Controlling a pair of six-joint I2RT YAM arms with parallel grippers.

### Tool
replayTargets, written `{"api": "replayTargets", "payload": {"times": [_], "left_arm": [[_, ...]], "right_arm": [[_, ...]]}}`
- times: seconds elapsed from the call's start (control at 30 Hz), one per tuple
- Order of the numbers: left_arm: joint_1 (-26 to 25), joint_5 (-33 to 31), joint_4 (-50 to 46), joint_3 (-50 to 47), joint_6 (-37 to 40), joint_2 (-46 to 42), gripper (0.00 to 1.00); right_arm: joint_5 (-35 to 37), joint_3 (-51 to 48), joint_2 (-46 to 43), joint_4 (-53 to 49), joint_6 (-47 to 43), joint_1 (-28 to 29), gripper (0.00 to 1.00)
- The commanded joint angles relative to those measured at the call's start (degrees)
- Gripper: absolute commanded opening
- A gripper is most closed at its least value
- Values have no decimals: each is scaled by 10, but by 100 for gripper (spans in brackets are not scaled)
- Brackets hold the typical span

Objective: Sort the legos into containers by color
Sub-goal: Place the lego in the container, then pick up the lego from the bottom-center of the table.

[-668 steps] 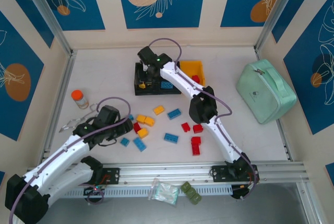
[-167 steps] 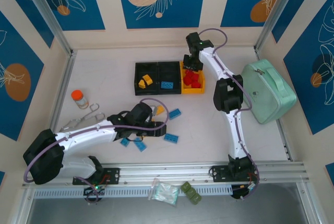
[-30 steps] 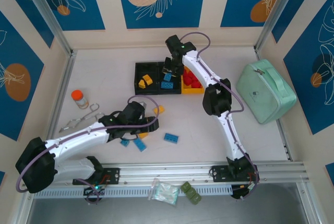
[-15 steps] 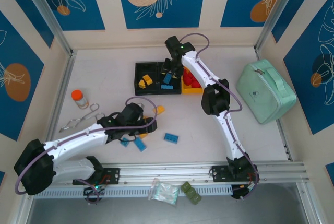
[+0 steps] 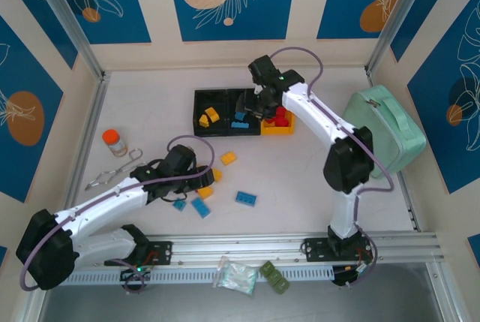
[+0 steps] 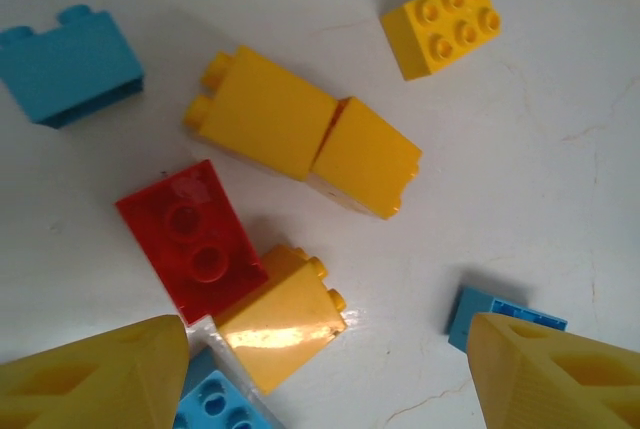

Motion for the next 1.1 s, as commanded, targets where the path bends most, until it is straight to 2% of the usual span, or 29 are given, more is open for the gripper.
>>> {"api": "replayTargets", "payload": {"times": [0.0, 0.13, 0.27, 0.43, 0.53, 0.77, 1.07], "left_arm": [[15, 0, -40, 15, 9, -8, 74], [24, 16, -40, 13, 11, -9, 74], [35, 62, -29, -4, 5, -14, 74], [40, 128, -21, -37, -8, -39, 73], [42, 131, -28, -54, -15, -61, 74], [42, 129, -18, -73, -29, -67, 74], [43, 130, -7, -75, -31, -52, 74]], "right_arm": [[-37, -81, -46, 32, -41, 11, 61], [-53, -200, -114, 59, -95, 32, 65], [-75, -312, -176, 100, -151, 63, 66], [-70, -426, -222, 149, -168, 112, 69], [-68, -468, -230, 172, -170, 136, 70], [-61, -509, -219, 218, -172, 173, 71], [-35, -495, -159, 211, -159, 236, 67]]}}
